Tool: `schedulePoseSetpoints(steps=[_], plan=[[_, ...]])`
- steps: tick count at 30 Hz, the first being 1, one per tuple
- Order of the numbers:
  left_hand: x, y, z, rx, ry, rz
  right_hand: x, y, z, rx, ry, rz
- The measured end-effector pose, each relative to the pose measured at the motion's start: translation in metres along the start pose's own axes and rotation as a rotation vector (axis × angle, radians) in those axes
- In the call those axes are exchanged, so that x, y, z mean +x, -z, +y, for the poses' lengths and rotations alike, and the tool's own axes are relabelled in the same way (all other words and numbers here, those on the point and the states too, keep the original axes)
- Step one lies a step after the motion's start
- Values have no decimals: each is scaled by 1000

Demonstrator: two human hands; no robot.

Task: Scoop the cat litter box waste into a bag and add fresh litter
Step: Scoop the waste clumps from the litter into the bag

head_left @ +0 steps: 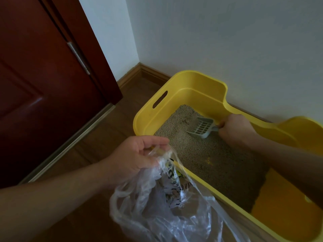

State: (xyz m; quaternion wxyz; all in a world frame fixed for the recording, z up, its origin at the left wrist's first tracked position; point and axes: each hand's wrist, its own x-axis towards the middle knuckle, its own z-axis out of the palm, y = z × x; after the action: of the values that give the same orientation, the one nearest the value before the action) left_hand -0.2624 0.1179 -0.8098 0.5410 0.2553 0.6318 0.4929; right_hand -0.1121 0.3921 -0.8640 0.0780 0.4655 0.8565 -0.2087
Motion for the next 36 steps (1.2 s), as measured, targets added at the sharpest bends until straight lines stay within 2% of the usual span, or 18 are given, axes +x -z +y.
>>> schedulePoseSetpoints(steps=[15, 36], plan=[[2, 2, -2, -4, 21, -19, 26, -24, -32, 97, 24, 2], [-2, -3, 6, 23, 23, 19, 11, -4, 9, 149, 57, 47]])
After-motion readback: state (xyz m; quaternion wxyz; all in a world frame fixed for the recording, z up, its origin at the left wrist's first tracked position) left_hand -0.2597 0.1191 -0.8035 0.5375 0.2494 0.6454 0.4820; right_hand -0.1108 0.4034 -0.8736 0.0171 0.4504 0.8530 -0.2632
